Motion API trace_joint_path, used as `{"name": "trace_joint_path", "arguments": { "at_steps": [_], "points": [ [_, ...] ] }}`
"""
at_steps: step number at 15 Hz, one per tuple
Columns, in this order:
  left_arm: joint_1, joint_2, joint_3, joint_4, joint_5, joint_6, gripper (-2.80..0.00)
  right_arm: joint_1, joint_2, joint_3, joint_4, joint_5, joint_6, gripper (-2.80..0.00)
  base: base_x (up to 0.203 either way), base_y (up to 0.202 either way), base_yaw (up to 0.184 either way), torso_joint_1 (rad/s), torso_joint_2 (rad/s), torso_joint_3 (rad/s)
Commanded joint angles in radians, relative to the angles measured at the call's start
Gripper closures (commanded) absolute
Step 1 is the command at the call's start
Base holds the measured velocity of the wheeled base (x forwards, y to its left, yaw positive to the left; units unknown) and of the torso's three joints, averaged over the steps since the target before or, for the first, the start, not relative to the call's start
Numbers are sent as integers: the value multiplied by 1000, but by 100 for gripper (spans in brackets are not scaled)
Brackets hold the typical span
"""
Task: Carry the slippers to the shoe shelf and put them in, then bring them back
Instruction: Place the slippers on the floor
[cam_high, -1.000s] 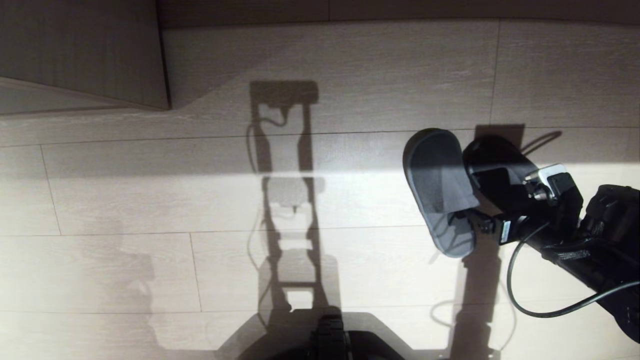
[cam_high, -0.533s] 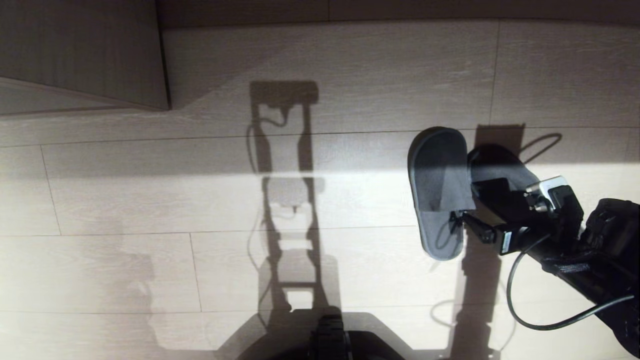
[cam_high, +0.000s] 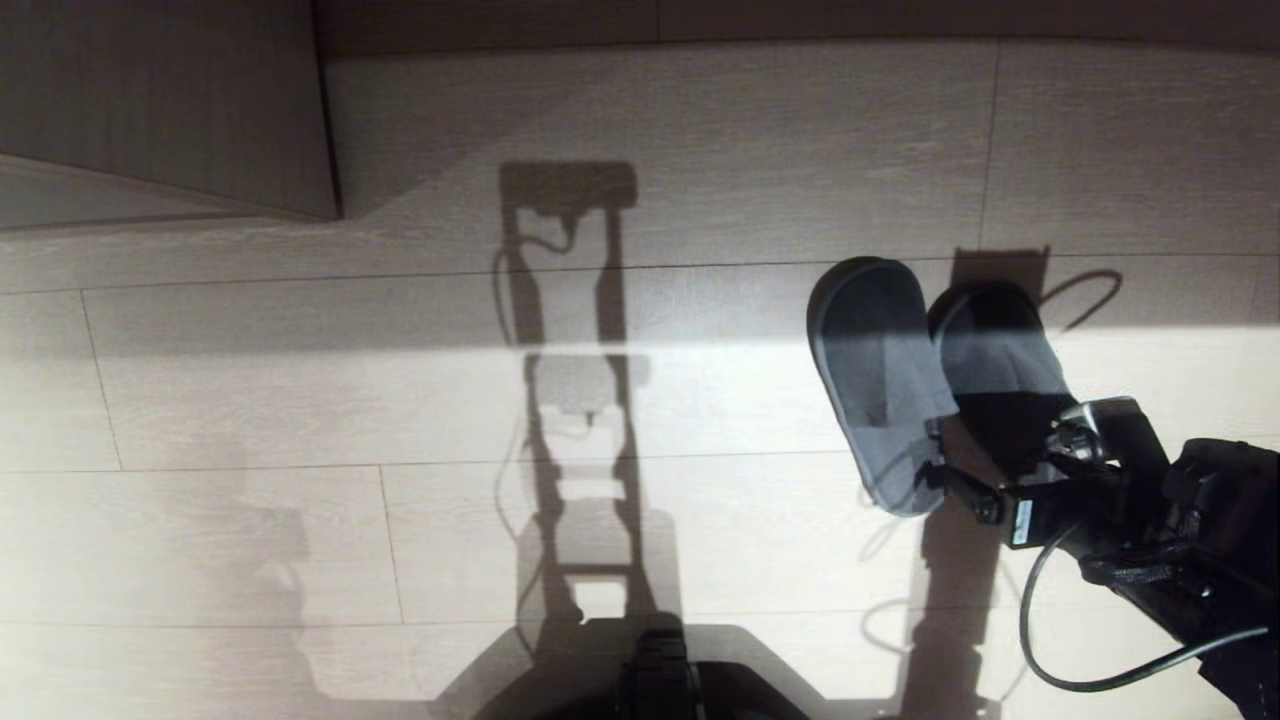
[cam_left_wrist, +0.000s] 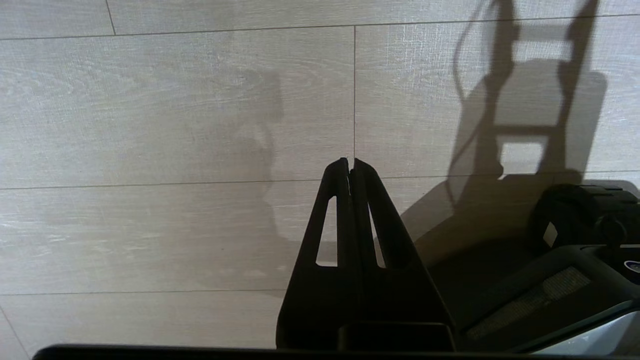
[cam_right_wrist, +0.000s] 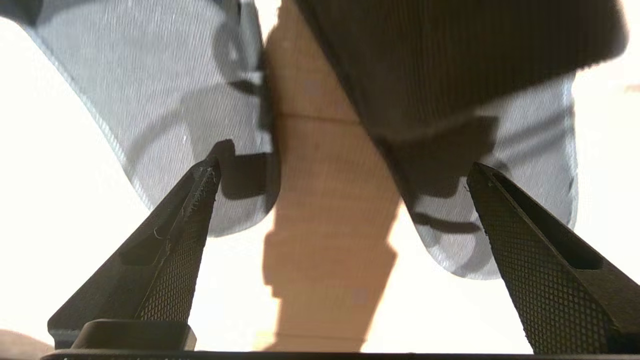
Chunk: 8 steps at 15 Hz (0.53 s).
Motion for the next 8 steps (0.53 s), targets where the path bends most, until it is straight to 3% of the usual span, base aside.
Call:
{"name": "trace_joint_path", "arguments": {
  "at_steps": [1, 4, 8],
  "points": [
    [0, 0, 2, -1, 1, -1, 0, 0, 9, 30, -29, 0, 0, -280, 0, 0, 0, 0, 0, 0],
    [0, 0, 2, -1, 1, -1, 0, 1, -22, 91, -150, 6, 0, -280, 0, 0, 0, 0, 0, 0],
    [0, 0, 2, -1, 1, -1, 0, 0, -175, 94, -156, 85, 0, -280, 0, 0, 0, 0, 0, 0]
  ]
}}
